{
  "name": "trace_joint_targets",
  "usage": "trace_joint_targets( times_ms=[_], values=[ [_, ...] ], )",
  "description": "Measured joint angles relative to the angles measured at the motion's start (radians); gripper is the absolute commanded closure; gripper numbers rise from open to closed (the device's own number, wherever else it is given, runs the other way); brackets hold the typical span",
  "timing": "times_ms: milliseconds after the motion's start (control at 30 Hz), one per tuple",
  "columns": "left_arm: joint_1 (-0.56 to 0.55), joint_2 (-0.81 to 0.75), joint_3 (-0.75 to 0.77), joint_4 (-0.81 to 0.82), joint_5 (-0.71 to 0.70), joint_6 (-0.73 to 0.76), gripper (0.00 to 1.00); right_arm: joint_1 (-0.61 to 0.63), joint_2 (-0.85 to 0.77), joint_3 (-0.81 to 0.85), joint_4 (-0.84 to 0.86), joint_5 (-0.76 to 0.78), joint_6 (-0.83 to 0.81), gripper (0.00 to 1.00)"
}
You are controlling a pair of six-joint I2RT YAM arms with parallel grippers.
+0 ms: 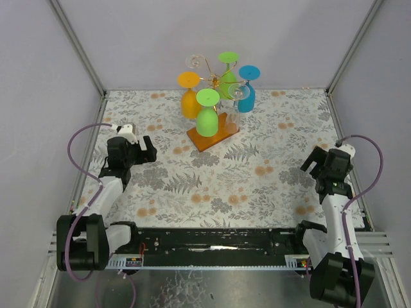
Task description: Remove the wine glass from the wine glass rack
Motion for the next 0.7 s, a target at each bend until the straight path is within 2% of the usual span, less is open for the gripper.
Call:
trace_joint_targets(
  times_ms=[200,333,433,567,700],
  values=[
    [0.0,0.001,0.161,-0.127,0.016,-0.061,0.0,0.0,0.087,0.21,-0.079,-0.12,-0.037,0.01],
    [0.0,0.031,0.36,-0.209,0.077,-0.152,0.0,0.0,0.232,0.441,-0.134,-0.246,0.006,0.08],
    [0.0,0.1,0.539,-0.227,0.141,-0.242,0.0,0.0,0.349,0.602,-0.143,-0.376,0.077,0.12],
    [0.0,0.221,0.728,-0.241,0.216,-0.377,0.01,0.0,0.442,0.712,-0.101,-0.535,0.222,0.15],
    [0.0,0.351,0.87,-0.245,0.292,-0.512,0.1,0.0,0.514,0.784,-0.038,-0.66,0.37,0.16]
  ],
)
